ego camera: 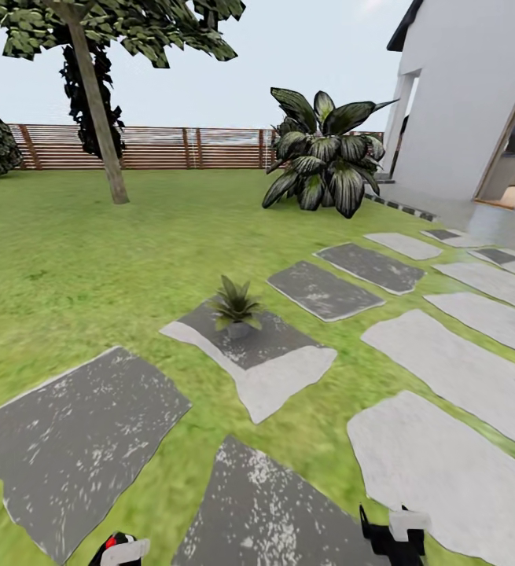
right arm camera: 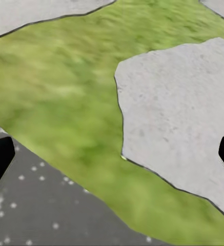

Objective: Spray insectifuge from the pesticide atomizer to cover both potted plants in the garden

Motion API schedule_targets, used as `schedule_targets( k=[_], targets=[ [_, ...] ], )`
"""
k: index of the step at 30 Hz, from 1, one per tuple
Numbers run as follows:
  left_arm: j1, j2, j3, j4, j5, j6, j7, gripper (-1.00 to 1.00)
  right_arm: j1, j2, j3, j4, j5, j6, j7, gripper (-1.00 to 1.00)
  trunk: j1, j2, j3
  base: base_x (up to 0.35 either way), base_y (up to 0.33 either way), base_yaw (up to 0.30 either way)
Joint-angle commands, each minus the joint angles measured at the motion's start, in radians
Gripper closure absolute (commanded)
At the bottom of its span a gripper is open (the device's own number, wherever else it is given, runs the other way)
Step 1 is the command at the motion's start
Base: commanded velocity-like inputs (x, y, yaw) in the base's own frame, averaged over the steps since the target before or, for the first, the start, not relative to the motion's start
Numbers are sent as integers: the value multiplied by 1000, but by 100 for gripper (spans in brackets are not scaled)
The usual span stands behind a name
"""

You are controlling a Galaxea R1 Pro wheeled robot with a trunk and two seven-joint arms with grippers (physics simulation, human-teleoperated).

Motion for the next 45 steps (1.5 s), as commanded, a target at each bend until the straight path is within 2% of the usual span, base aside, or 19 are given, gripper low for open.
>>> schedule_targets(
  k=[1, 41, 45],
  targets=[
    [0, 0, -2, 1, 6, -3, -1, 100, 0, 0, 9, 0, -8, -2, -3, -100, 0, 0, -1, 339, 0, 0],
    [-1, 0, -2, 1, 6, -3, -1, 100, 0, -2, 9, 0, -9, -3, -8, -100, 0, 0, -1, 339, 0, 0],
    [0, 1, -2, 1, 6, -3, -1, 100, 0, -2, 9, 0, -9, -3, -7, -100, 0, 0, 3, 284, 184, -170]
  ],
)
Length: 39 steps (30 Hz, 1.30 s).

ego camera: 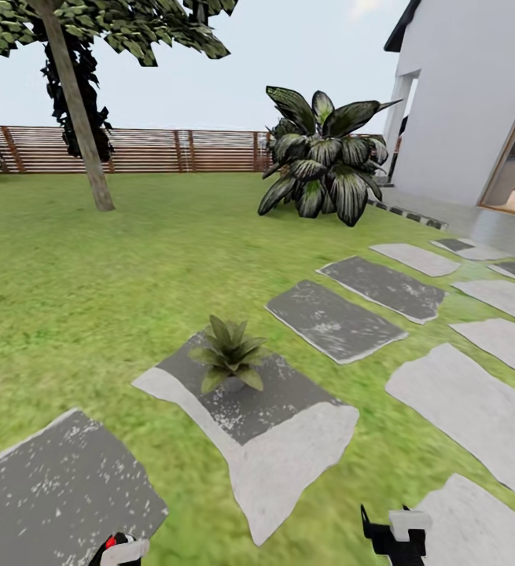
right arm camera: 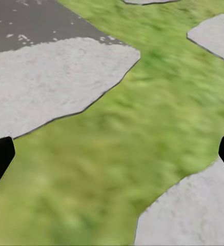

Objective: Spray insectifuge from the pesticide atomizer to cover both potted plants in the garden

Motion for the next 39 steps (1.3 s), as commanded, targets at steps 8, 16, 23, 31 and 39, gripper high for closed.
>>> schedule_targets(
  k=[8, 16, 23, 31, 39],
  targets=[
    [0, 3, -3, 0, 5, -3, -2, 100, -1, 1, 9, -1, -9, -3, -5, -100, 0, 0, 4, 136, 276, -120],
    [0, 9, -1, -1, 6, -1, 1, 100, -1, 0, 1, -5, -12, 0, -6, -100, 0, 0, 4, 230, 168, -6],
    [-12, 33, -49, -11, -59, 8, -71, 100, -2, -7, 8, -99, -4, 6, 3, -100, 0, 0, 4, 147, 12, 0],
    [-167, 170, -91, -15, -190, 190, -549, 100, -3, -6, 6, -366, 472, 191, 136, -100, 0, 0, 4, 1, 0, 0],
    [-285, 192, -92, -18, -466, 317, -832, 100, -6, 0, 5, -480, 669, 326, 486, -100, 0, 0, 4, 0, 0, 0]
  ],
)
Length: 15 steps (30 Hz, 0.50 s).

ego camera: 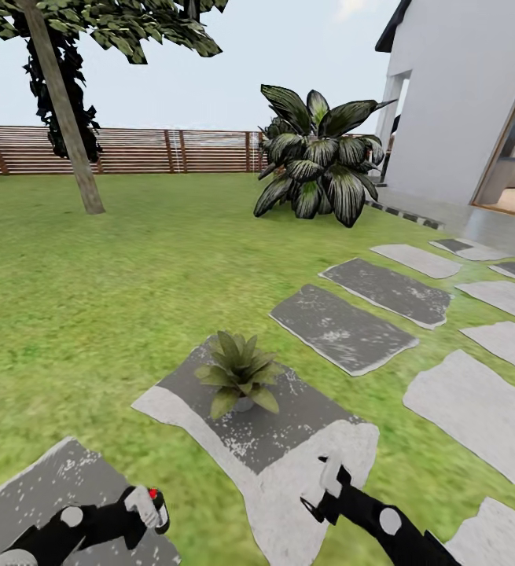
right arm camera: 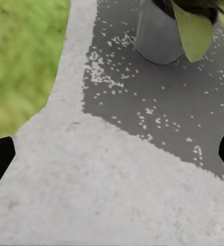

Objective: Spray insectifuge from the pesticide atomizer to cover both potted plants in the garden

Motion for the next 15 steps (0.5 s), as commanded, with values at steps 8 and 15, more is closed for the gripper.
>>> schedule_targets(
  k=[8, 15],
  targets=[
    [-26, -62, -6, -80, -287, 79, -185, 100, -21, 29, 3, -96, 21, 23, 264, -100, 0, 0, -1, 0, 0, 0],
    [-28, -94, -5, -115, -307, 86, -225, 100, -23, 64, 3, -126, 25, 69, 299, -100, 0, 0, -1, 0, 0, 0]
  ],
)
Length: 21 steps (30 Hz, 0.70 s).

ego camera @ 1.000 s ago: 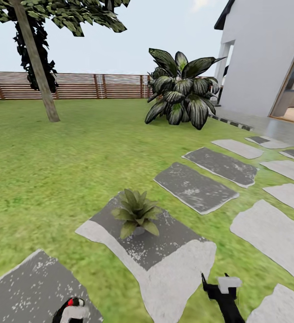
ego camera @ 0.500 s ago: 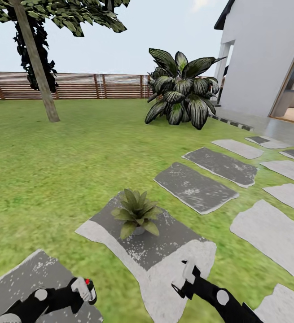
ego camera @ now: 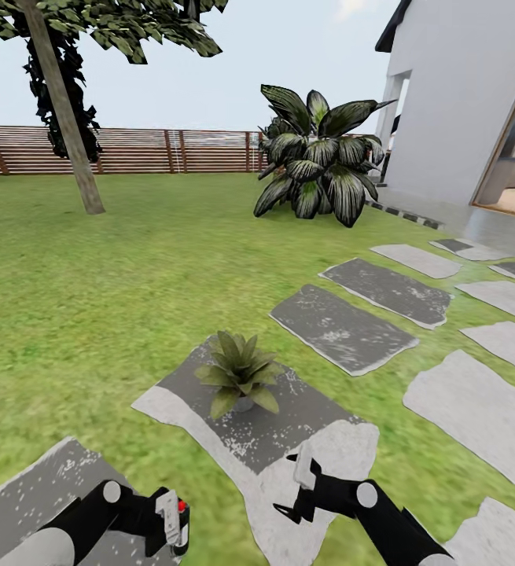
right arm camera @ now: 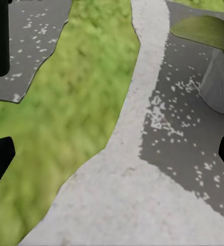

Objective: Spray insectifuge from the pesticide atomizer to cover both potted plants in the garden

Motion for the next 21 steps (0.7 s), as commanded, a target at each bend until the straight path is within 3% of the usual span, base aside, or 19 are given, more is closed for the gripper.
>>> schedule_targets(
  k=[1, 4, 5, 11, 12, 14, 15, 17, 21],
  targets=[
    [0, -8, -4, -3, -5, -4, -1, 100, 0, 1, 2, -2, 11, -5, -1, -100, 0, 0, -1, 0, 0, 0],
    [0, -20, -5, -5, -6, -3, -1, 100, 0, 5, 3, -2, 13, -4, 14, -100, 0, 0, -1, 0, 0, 0],
    [0, -25, -5, -6, -7, -3, 0, 100, 0, 8, 3, -2, 15, -3, 24, 100, 0, 0, -1, 0, 0, 0],
    [0, -38, -6, -8, -8, 19, 1, 100, -1, 20, 4, -6, 17, -4, 55, 100, 0, 0, -1, 0, 0, 0],
    [-1, -51, -7, -35, -21, 48, 4, 100, -2, 49, 4, -27, 17, -3, 62, 100, 0, 0, -1, 0, 0, 0],
    [0, -61, -5, -58, -47, 52, 5, 100, -2, 69, 4, -35, 18, -2, 73, 100, 0, 0, -1, 0, 0, 0],
    [0, -84, -6, -68, -74, 54, 7, 100, -3, 86, 4, -42, 19, 5, 80, 100, 0, 0, -1, 0, 0, 0],
    [0, -106, -5, -73, -96, 55, 9, 100, -10, 94, 4, -44, 18, 10, 83, 100, 0, 0, -1, 0, 0, 0],
    [0, -125, -5, -76, -101, 56, 11, 100, -16, 99, 4, -45, 18, 12, 83, 100, 0, 0, -1, 0, 0, 0]
  ],
)
